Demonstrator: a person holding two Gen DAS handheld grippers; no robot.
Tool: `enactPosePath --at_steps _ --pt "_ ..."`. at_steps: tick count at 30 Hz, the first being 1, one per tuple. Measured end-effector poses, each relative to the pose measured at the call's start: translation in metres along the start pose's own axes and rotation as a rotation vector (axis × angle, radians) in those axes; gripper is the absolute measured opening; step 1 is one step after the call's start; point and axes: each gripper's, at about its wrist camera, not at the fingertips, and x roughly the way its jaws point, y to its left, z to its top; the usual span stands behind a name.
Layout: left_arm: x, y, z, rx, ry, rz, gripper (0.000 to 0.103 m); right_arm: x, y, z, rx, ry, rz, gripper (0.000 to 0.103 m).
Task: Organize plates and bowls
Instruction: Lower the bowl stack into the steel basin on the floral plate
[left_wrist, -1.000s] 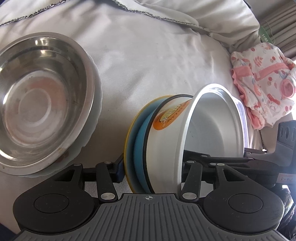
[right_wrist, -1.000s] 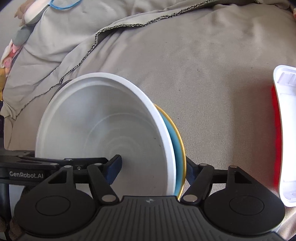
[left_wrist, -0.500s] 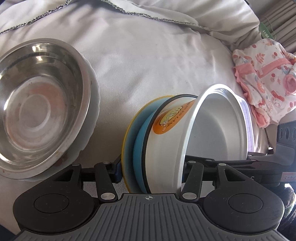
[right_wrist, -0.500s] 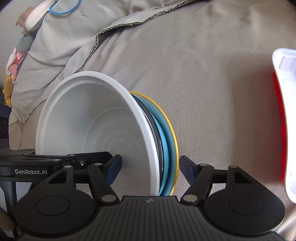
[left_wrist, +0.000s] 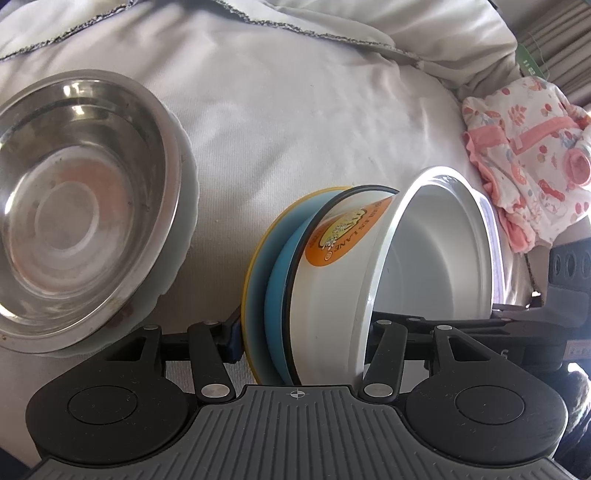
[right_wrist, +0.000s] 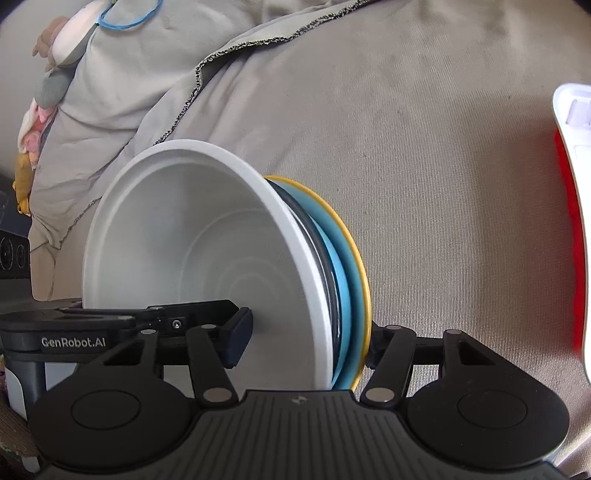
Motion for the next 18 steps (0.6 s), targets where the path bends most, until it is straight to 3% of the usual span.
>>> enactPosePath --at_steps 11,18 --pt "-0.004 0.004 -0.007 -0.041 0.001 -0.019 0.058 -0.004 0.005 -0.004 0.048 0.020 -0.017 0.059" --pt "-0.026 0.008 -0.007 -0.060 -0.055 -0.093 0.059 -0.020 0.031 -0.003 -0.010 -0.031 -0.073 0.059"
